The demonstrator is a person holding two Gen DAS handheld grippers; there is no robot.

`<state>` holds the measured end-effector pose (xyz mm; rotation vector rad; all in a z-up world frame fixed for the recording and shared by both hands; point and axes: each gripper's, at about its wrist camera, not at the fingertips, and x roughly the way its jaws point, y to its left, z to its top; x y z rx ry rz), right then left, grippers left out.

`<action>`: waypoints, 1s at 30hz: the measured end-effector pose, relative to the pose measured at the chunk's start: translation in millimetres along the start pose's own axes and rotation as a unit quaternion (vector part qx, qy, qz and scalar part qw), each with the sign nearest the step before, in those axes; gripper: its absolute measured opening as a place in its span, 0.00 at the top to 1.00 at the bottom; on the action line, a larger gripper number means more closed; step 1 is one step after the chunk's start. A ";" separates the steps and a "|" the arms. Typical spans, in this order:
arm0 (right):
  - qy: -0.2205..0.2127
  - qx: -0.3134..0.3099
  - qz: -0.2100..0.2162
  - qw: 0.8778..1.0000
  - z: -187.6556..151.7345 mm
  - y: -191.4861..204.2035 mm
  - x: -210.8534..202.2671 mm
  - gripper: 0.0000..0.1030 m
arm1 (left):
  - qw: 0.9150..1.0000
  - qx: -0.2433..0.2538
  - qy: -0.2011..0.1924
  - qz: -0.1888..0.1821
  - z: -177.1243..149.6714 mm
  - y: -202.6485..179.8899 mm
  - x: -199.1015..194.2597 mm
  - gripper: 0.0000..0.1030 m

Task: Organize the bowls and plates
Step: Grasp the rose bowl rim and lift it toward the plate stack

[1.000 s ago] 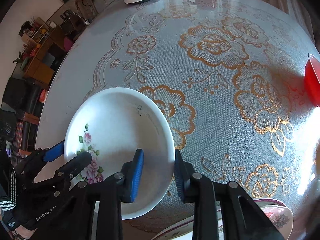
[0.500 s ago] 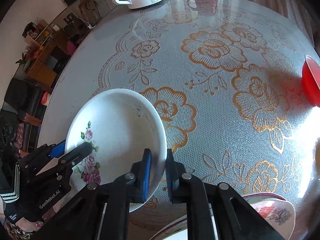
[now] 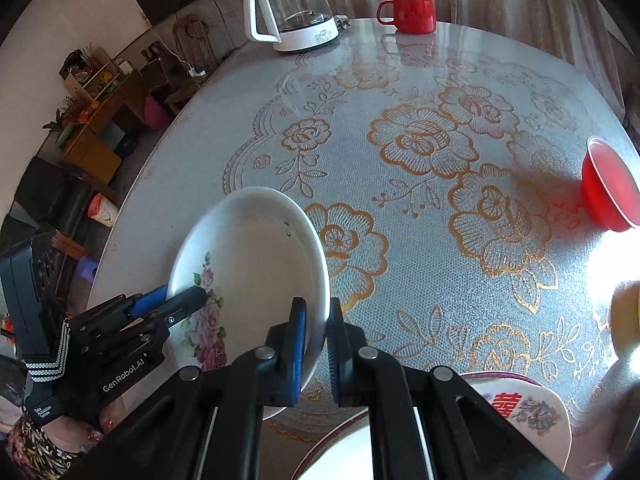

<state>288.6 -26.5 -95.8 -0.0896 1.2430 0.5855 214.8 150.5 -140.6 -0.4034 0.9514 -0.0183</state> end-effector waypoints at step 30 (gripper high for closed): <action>-0.072 0.068 0.005 0.995 -35.9 -41.7 -85.0 0.92 | 0.995 0.077 -0.047 -0.043 8.2 -79.2 -46.1 0.76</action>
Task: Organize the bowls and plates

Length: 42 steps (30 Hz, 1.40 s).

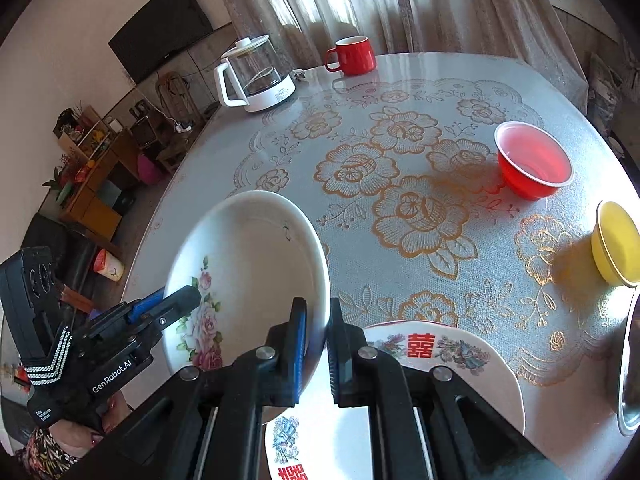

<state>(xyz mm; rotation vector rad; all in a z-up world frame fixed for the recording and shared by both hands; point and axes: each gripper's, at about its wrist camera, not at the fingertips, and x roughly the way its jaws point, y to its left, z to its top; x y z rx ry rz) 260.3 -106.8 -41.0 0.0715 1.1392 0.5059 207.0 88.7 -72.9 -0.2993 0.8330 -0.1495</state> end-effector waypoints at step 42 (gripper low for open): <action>0.041 0.148 -0.017 0.988 -107.8 -108.4 -39.1 0.91 | 0.988 0.123 0.093 -0.019 -64.2 -108.6 41.6 0.76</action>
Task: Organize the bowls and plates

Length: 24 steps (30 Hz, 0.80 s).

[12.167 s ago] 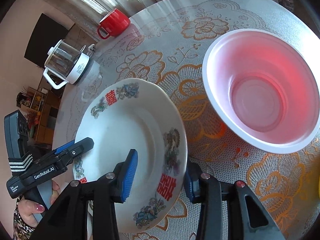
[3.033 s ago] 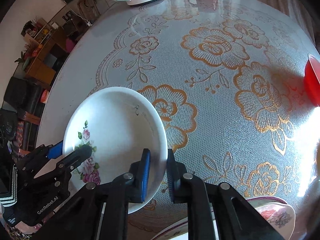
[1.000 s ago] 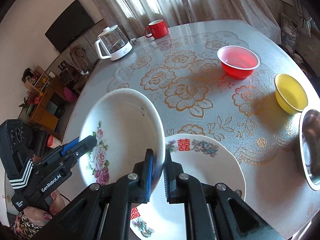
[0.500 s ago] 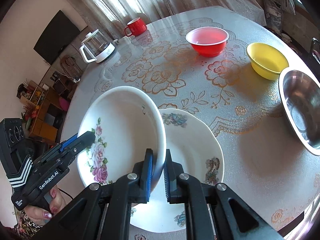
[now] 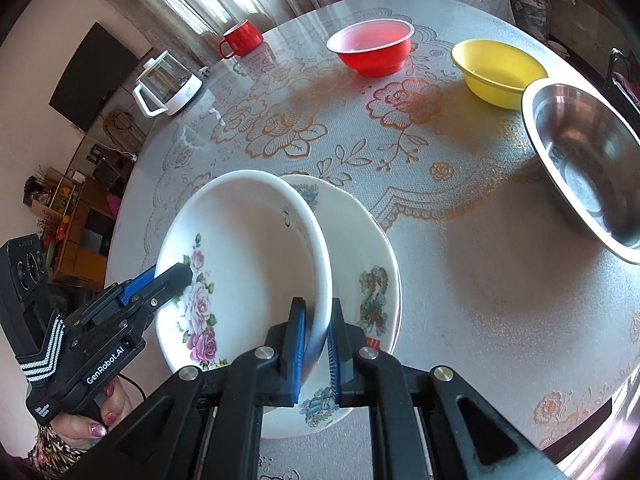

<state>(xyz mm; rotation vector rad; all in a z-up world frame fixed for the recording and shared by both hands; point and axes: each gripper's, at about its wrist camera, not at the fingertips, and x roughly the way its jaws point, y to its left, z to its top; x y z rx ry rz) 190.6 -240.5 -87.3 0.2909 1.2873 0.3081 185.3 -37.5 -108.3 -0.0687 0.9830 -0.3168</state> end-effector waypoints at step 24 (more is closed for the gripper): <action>0.045 -0.075 -0.073 0.993 5.4 19.2 10.3 0.74 | 0.998 0.011 0.008 0.058 -6.5 -9.4 6.9 0.76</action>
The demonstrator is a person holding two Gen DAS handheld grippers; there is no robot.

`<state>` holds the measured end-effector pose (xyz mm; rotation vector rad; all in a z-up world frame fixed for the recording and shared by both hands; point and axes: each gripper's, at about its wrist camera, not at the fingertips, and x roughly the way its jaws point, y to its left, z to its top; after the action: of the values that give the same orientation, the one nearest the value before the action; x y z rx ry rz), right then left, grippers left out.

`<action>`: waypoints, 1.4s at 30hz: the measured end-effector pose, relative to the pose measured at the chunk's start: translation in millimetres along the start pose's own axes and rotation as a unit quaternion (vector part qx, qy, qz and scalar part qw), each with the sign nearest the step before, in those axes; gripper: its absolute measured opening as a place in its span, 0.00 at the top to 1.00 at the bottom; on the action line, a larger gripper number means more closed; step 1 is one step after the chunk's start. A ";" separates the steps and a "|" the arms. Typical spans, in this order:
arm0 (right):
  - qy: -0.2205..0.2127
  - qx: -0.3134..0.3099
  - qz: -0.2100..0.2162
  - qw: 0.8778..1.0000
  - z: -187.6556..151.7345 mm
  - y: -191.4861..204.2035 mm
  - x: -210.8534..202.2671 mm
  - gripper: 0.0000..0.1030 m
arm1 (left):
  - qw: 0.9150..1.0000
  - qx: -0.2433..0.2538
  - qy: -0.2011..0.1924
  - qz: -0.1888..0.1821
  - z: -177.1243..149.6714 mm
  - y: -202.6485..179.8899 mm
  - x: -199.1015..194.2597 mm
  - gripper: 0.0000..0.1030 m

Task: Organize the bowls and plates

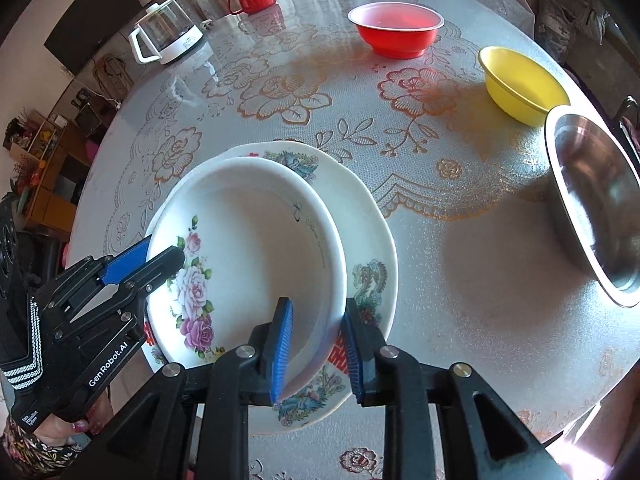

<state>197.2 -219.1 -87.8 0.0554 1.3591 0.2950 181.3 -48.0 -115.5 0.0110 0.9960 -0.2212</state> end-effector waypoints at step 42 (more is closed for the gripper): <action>-0.075 0.099 0.038 0.992 -4.4 -51.3 -42.2 0.70 | 1.000 -0.019 -0.010 -0.023 30.3 -24.0 -30.2 0.24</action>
<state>194.5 -279.1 -59.2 0.2900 1.2337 0.2150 186.1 -69.3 -71.6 -0.0480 0.9810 -0.2441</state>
